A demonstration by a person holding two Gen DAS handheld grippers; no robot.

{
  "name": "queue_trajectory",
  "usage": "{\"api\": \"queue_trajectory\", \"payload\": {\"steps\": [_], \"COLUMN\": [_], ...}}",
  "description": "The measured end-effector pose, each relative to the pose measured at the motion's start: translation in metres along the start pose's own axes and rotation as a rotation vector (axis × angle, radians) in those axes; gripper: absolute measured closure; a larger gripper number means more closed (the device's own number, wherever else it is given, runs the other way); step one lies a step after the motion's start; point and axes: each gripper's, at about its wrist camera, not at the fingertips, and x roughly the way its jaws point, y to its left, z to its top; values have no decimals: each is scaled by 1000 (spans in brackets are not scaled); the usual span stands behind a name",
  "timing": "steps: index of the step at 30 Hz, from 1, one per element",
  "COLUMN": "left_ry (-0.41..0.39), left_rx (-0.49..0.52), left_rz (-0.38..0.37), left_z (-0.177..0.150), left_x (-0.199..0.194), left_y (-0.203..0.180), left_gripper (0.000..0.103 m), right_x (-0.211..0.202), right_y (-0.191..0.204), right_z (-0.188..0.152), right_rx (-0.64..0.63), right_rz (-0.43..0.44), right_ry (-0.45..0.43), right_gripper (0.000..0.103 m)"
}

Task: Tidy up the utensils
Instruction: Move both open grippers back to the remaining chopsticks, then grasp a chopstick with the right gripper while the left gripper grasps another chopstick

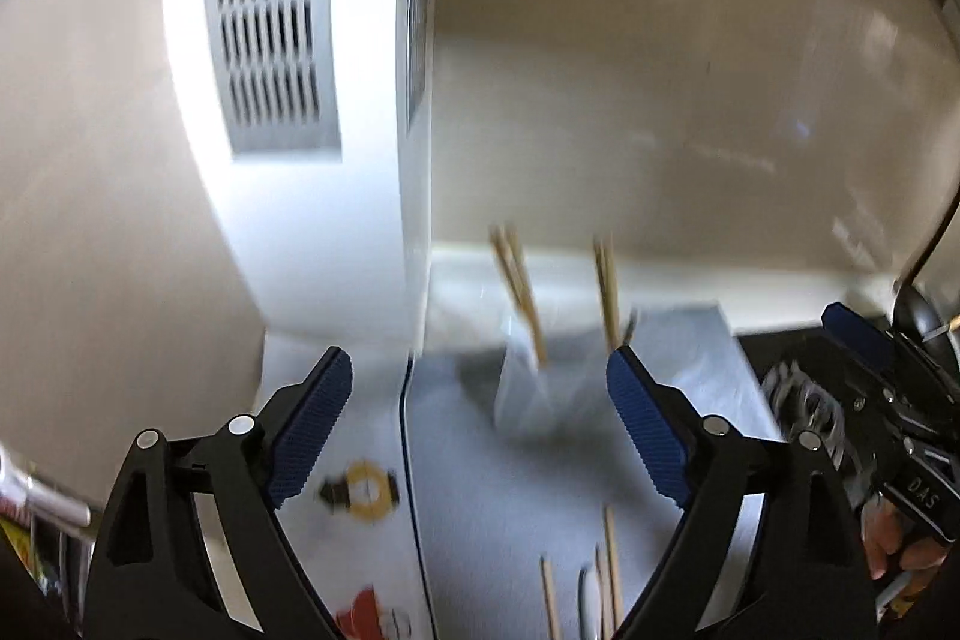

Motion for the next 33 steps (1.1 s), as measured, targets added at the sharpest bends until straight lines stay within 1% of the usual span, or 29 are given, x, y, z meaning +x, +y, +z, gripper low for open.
{"api": "queue_trajectory", "payload": {"steps": [1,3,4,6,7,9,11,13,16,23,25,26,27,30,33], "left_ry": [36,88,125,183,229,273,312,335,383,420,430,436,441,453,460], "left_rx": [6,18,26,35,40,44,53,51,33,40,33,29,26,19,9], "left_rz": [-2,-5,1,15,15,21,38,54,64,80,85,89,92,103,116], "left_z": [-15,-34,-51,-71,-86,-102,-122,-132,-149,-163,-166,-168,-169,-172,-173], "left_x": [4,12,19,29,38,47,54,56,62,73,77,79,79,84,87], "left_y": [-3,-6,-10,-12,-15,-7,-10,-6,-4,-3,-1,0,1,4,8], "left_gripper": [19,19,19,19,19,19,19,19,19,19,19,19,19,19,19], "right_x": [1,8,12,21,26,30,34,37,42,56,67,71,76,94,113], "right_y": [-2,-6,-7,-10,-12,-14,-14,-14,-10,-7,-8,-10,-10,-10,-8], "right_z": [-11,-35,-44,-63,-75,-91,-102,-116,-128,-137,-138,-138,-139,-140,-142], "right_rx": [15,50,63,86,104,122,125,134,140,142,155,162,170,167,154], "right_rz": [-1,-10,-13,-37,-48,-59,-69,-74,-71,-43,-23,-15,-4,4,-7], "right_ry": [30,106,130,190,226,270,303,338,379,416,436,446,457,490,525], "right_gripper": [45,44,44,44,44,44,44,44,44,45,54,61,64,71,72]}}
